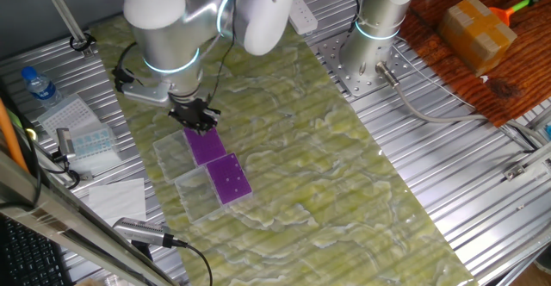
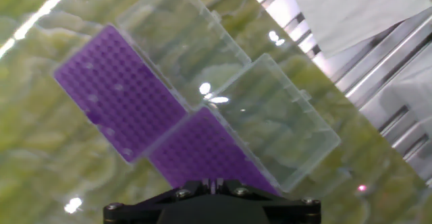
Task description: Transfer all small pipette tips from one holder to another
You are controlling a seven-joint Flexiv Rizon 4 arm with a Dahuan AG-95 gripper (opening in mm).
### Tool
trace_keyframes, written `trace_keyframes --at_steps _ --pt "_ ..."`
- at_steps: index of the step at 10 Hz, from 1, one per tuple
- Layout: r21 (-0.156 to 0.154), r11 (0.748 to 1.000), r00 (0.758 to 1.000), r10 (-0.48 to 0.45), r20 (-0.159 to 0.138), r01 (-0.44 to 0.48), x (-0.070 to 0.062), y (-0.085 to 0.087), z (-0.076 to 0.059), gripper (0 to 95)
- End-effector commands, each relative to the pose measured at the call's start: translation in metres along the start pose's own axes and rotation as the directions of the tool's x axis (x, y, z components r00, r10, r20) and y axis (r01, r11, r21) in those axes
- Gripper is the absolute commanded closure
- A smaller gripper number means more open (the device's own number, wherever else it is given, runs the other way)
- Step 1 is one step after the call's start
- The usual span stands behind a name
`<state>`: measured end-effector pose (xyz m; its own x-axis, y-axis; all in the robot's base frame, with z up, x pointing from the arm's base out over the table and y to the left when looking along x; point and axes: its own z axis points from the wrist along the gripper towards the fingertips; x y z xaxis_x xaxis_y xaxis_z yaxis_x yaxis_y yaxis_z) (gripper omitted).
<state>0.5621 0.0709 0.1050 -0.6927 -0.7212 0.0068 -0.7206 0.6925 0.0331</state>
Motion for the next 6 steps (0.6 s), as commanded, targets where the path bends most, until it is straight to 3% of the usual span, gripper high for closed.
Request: trace_keyframes --at_steps 1,4,6 --pt "0.011 0.996 0.996 0.083 0.019 -0.084 -0.013 0.028 0.005 95.0" --pt "0.022 0.987 0.987 0.156 0.034 -0.157 -0.036 0.049 0.017 95.0" --pt "0.026 0.986 0.986 0.165 0.038 -0.166 -0.040 0.053 0.020 95.0"
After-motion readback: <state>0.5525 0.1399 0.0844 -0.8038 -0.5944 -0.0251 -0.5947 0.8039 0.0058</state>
